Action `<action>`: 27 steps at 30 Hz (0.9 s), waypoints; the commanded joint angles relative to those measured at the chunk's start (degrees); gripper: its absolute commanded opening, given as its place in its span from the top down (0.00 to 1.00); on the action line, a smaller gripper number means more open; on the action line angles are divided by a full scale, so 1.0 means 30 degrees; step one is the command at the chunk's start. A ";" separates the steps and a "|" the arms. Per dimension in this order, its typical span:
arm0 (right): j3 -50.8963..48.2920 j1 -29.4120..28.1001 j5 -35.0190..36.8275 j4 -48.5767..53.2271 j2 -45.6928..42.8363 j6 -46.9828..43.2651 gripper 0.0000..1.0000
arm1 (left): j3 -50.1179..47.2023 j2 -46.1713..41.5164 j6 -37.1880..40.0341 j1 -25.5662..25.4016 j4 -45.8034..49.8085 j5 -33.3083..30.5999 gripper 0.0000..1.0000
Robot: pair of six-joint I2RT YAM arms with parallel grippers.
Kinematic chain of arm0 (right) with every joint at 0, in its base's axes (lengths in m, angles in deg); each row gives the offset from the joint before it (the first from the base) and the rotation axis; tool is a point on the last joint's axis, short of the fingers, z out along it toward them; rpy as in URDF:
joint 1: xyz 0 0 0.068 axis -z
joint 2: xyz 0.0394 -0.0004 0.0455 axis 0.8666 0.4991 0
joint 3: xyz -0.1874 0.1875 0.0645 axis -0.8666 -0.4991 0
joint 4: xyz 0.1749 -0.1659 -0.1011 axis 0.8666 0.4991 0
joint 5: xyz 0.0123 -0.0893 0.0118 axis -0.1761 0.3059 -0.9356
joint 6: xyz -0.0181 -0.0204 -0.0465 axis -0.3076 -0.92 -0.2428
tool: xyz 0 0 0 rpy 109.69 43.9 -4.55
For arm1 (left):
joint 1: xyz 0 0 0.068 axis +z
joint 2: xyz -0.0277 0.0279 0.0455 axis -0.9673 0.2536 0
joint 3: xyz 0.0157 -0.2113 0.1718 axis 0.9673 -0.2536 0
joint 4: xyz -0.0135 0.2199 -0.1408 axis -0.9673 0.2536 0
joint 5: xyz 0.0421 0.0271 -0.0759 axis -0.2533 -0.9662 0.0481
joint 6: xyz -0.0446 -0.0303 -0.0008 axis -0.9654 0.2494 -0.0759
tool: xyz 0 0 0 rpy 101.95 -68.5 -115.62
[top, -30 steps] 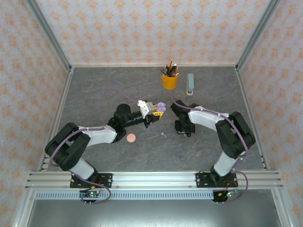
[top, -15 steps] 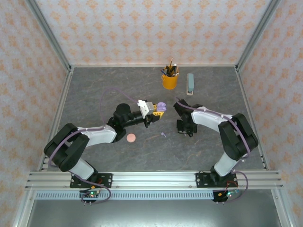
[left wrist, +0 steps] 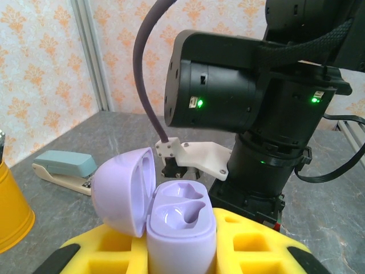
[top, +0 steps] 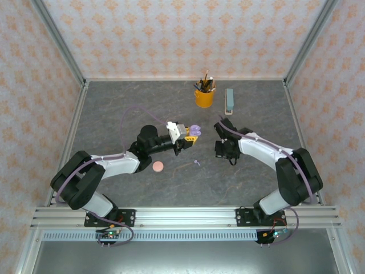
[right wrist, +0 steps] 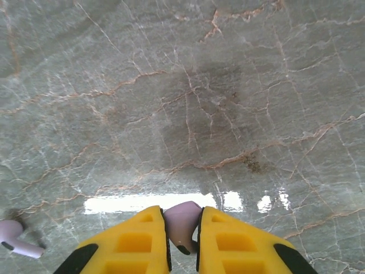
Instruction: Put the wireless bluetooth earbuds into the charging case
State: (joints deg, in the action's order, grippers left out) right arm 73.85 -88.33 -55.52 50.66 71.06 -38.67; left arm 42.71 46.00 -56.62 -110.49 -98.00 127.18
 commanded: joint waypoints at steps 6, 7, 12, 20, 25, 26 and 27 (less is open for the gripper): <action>-0.0899 0.0239 0.0177 -0.1810 -0.4639 0.0282 0.85 | 0.0601 -0.0598 0.0563 -0.0300 -0.0024 -0.0090 1.00; -0.0844 0.0272 0.0185 -0.1875 -0.5231 0.0262 0.85 | 0.0630 -0.0598 0.0597 -0.0337 -0.0009 -0.0130 1.00; -0.0225 0.0486 0.0083 -0.2131 -0.7529 -0.0053 0.85 | 0.0878 -0.0852 0.1223 -0.0629 0.0312 -0.0605 1.00; 0.1411 0.0635 -0.0829 -0.3203 -0.9833 -0.0655 0.84 | 0.1157 -0.1086 0.2704 -0.1455 -0.0705 -0.3528 1.00; 0.2378 0.0659 -0.1489 -0.4049 -1.0356 -0.0758 0.84 | 0.1700 -0.0558 0.2681 -0.1748 -0.2326 -0.4862 1.00; 0.2534 0.0639 -0.1661 -0.4257 -1.0435 -0.0761 0.84 | 0.1848 -0.0446 0.2681 -0.1798 -0.2487 -0.4937 1.00; 0.2632 0.0657 -0.1828 -0.4497 -1.0493 -0.0746 0.84 | 0.1960 -0.0330 0.2657 -0.1852 -0.2661 -0.4997 1.00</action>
State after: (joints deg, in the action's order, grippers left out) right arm 79.58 -86.63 -59.11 40.47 40.61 -40.02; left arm 46.03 44.19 -50.06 -115.38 -100.19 115.49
